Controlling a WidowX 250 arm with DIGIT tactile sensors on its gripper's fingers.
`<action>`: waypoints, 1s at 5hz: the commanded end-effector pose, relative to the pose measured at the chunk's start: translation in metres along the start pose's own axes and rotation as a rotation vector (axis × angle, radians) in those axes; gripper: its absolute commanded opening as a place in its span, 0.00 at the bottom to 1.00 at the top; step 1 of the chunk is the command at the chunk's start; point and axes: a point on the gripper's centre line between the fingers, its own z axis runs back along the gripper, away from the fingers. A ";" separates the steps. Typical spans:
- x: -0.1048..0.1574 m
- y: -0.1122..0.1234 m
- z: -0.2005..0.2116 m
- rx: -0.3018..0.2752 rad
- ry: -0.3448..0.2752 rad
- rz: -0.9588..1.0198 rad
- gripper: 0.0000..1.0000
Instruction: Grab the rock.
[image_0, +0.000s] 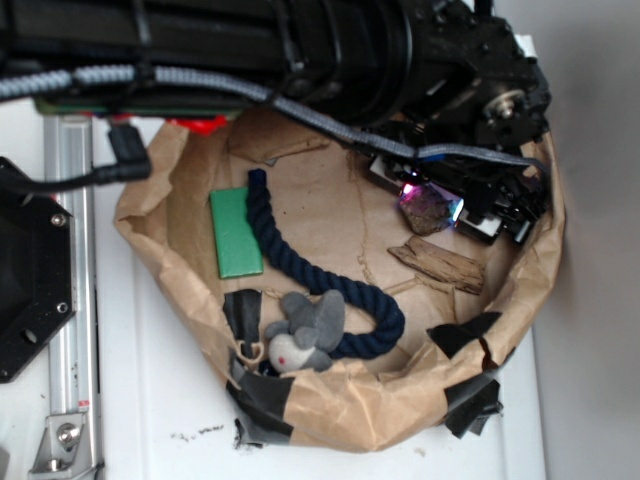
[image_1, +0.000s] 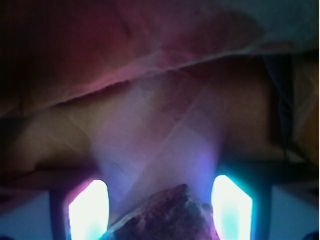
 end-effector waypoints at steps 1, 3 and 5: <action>-0.019 0.014 0.075 -0.046 -0.089 -0.156 0.00; -0.038 0.046 0.177 -0.135 -0.201 -0.358 0.00; -0.038 0.044 0.197 -0.069 -0.202 -0.534 0.00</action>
